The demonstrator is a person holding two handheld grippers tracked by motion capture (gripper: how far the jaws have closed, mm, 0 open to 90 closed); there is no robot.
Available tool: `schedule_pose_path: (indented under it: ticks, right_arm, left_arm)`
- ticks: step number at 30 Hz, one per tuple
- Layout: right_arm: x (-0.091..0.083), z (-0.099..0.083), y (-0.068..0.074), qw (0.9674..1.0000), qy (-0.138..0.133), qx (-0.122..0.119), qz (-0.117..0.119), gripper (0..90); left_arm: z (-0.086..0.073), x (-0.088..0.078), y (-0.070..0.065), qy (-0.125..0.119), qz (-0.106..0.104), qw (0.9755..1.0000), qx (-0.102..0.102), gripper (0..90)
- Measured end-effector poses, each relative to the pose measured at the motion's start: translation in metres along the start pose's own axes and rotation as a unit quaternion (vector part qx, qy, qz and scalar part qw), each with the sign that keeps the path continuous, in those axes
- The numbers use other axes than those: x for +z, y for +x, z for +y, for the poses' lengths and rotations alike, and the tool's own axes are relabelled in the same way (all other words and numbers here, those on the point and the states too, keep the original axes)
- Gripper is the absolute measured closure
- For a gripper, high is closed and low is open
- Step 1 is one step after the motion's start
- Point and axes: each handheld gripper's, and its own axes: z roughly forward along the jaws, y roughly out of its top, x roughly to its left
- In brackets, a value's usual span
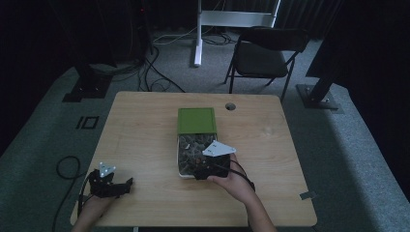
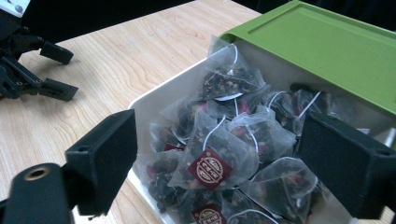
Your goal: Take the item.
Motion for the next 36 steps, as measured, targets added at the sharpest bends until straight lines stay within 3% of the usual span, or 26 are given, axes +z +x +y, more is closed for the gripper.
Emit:
schedule_pose_path:
  ticks: [9,14,16,25,36]
  right_arm:
    - [0.011,-0.007,0.003,0.9998,0.018,0.003,0.003,17.2]
    - [0.014,-0.011,0.004,0.9996,0.028,0.003,0.002,28.0]
    - [0.016,-0.014,0.004,0.9991,0.041,0.0,0.0,38.6]
    - [0.022,-0.019,0.006,0.9982,0.059,-0.009,0.001,53.0]
    - [0.026,-0.024,0.006,0.9971,0.075,0.008,0.006,69.6]
  left_arm:
    - [0.0,0.0,0.0,0.0,0.0,1.0,0.0,2.2]
    - [0.0,0.0,0.0,0.0,0.0,1.0,0.0,2.2]
    - [0.0,0.0,0.0,0.0,0.0,1.0,0.0,2.2]
    - [0.0,0.0,0.0,0.0,0.0,1.0,0.0,2.2]
    - [0.0,0.0,0.0,0.0,0.0,1.0,0.0,2.2]
